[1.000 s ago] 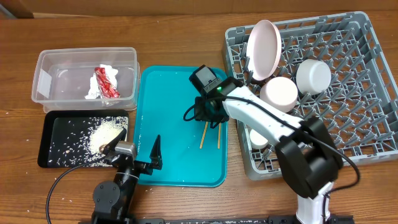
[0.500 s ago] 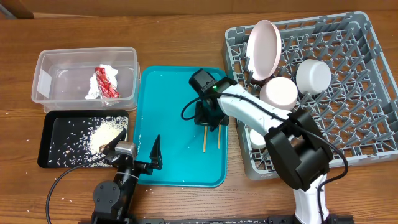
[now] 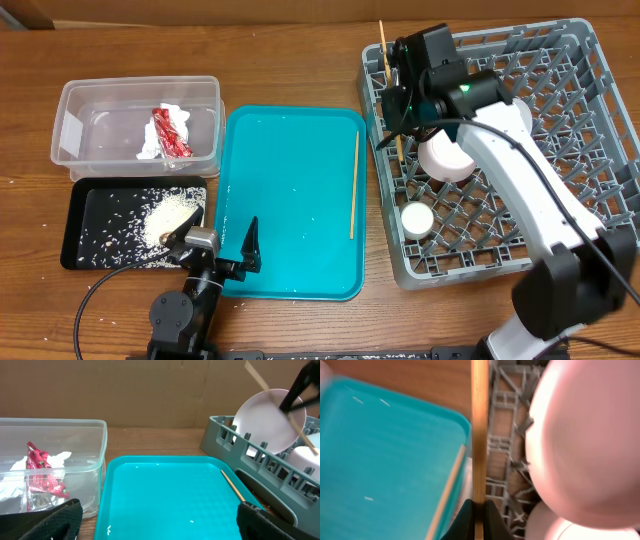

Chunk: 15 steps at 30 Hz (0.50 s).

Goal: Sort waste into correct bins and load items into the dishwasher
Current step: 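Carry the chopstick to the rack and drop it in, then return the right gripper to the tray and grasp the second chopstick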

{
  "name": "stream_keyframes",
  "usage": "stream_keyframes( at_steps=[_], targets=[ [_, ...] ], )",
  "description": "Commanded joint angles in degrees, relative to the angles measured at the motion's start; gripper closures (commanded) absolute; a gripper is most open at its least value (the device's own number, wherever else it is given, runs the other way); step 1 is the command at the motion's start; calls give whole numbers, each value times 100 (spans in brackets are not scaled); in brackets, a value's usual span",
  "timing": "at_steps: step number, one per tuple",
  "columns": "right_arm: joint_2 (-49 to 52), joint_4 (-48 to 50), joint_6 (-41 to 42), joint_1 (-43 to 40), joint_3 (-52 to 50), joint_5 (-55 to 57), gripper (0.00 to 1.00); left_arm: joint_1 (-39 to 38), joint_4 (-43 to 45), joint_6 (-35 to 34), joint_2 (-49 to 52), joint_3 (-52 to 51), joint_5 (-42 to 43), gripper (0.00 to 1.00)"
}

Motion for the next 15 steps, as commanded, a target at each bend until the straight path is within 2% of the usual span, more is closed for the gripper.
stream_keyframes(
  at_steps=[1,3,4,7,12,15],
  targets=[
    [273,-157,-337,22,-44,0,96,35,9,7,-61,-35,42,0],
    [293,-310,-315,98,-44,-50,75,35,9,7,-61,-35,42,0],
    [289,-367,-264,144,-37,-57,72,35,9,7,-61,-35,42,0],
    [157,-603,605,470,2,-289,69,35,9,7,-61,-35,42,0],
    [127,-568,1458,1403,-9,-444,65,35,9,7,-61,-35,42,0],
    [291,-378,2616,2179,-109,457,51,35,9,7,-61,-35,42,0]
  ],
)
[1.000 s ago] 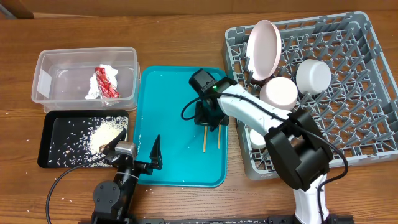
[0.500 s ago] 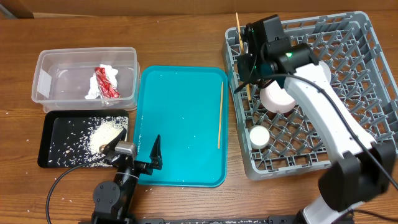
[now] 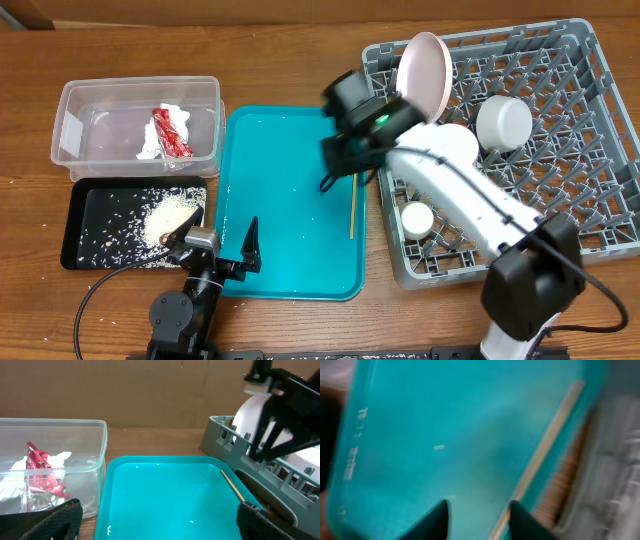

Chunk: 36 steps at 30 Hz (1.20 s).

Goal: Sort waste into correct bins and load items into the dishwasher
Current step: 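Return the right gripper to the tray and grasp the second chopstick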

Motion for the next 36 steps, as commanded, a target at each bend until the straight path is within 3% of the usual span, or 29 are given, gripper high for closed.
stream_keyframes(
  at_steps=[1,4,16,17,18,20,21,23,30,36],
  targets=[
    [-7,90,1729,656,-85,1178,48,35,11,7,-63,-35,39,0],
    [256,205,2603,802,-328,1950,44,35,11,7,-63,-35,39,0],
    [1416,444,2581,428,-496,1687,44,35,11,7,-63,-35,39,0],
    [1453,485,2522,398,-496,1412,51,35,11,7,-63,-35,39,0],
    [1526,579,2253,374,-496,925,66,35,11,4,-63,-35,39,0],
    [1622,614,2109,369,-496,352,73,35,11,7,-63,-35,39,0],
    [1650,601,2109,369,-496,46,86,35,11,7,-63,-35,39,0],
    [1652,568,2111,369,-494,-208,96,35,11,7,-63,-35,39,0],
    [1416,369,1908,339,-334,61,96,35,11,7,-63,-35,39,0],
    [162,275,813,299,181,1445,96,35,11,7,-63,-35,39,0]
  ],
)
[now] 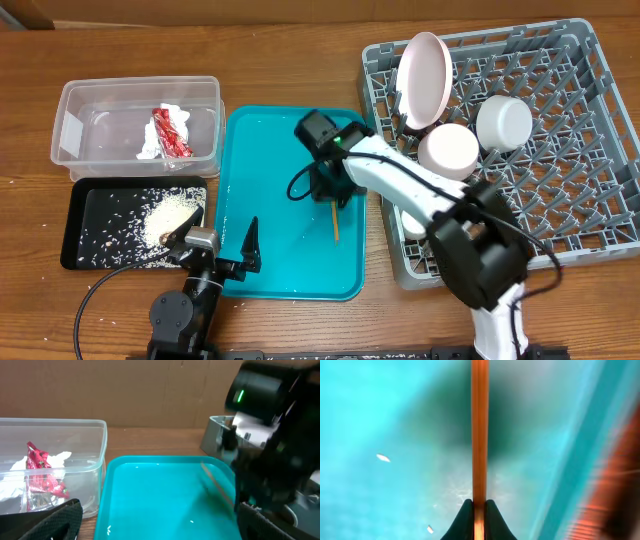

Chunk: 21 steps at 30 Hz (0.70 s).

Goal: Sort waste into correct bins and load items into the dishwasher
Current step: 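Return the right gripper to the tray and grasp the second chopstick, then carry the second chopstick to the rack and release it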

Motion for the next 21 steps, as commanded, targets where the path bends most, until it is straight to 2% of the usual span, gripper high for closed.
stream_keyframes(
  at_steps=[1,4,7,11,14,17,18,20,21],
  targets=[
    [-1427,103,-1003,-168,468,1613,96,35,11,9,-63,-35,39,0],
    [-1779,214,-2050,-549,468,1812,96,35,11,9,-63,-35,39,0],
    [-1759,170,-2430,-946,422,1687,96,35,11,9,-63,-35,39,0],
    [-1550,157,-2918,-1558,310,337,96,35,11,9,-63,-35,39,0],
    [-1268,127,-2922,-1665,306,227,96,35,11,9,-63,-35,39,0],
    [-1185,94,-2907,-1631,308,105,82,35,11,9,-63,-35,39,0],
    [-1215,44,-2861,-1609,337,122,72,35,11,9,-63,-35,39,0],
    [-1281,-127,-2518,-1600,459,345,64,35,11,7,-63,-35,39,0],
    [-1399,-341,-2323,-1600,621,452,54,35,11,9,-63,-35,39,0]
  ],
)
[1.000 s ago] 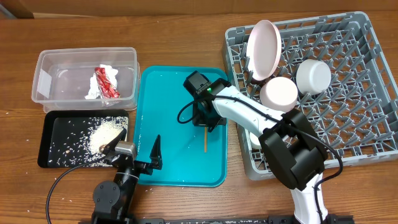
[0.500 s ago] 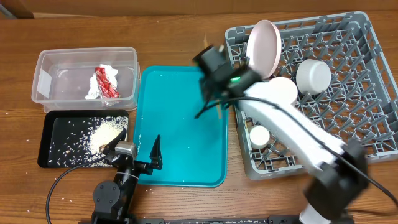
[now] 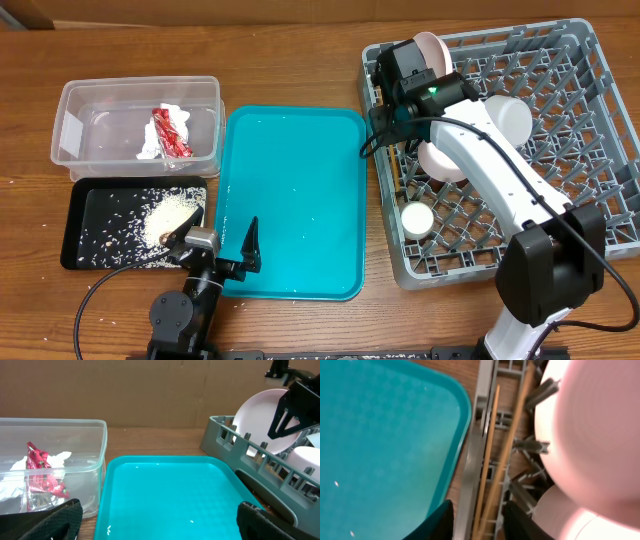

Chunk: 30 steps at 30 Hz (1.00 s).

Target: Sort waste into correct bins and load items into the dishwasher

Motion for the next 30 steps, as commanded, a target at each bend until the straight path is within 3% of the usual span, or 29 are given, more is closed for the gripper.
stream_keyframes(
  at_steps=[1,4,6,7,12,17,22,26,30],
  targets=[
    [-332,-306,387,31,378,140,52,35,9,7,-63,-35,42,0],
    [-1005,-697,385,52,741,-186,49,35,9,7,-63,-35,42,0],
    [-1628,-763,385,166,804,-662,37,35,9,7,-63,-35,42,0],
    [-2009,-774,387,245,804,-964,0,35,9,7,-63,-35,42,0],
    [-3359,-861,385,369,804,-2229,0,35,9,7,-63,-35,42,0],
    [-4310,-1969,343,227,804,-1097,0,35,9,7,-63,-35,42,0],
    [-4994,-2249,341,223,737,251,0,35,9,4,-63,-35,42,0],
    [-5847,-1353,339,136,-210,918,0,35,9,7,-63,-35,42,0],
    [-6607,509,341,-354,-1967,929,0,35,9,7,-63,-35,42,0]
  ],
)
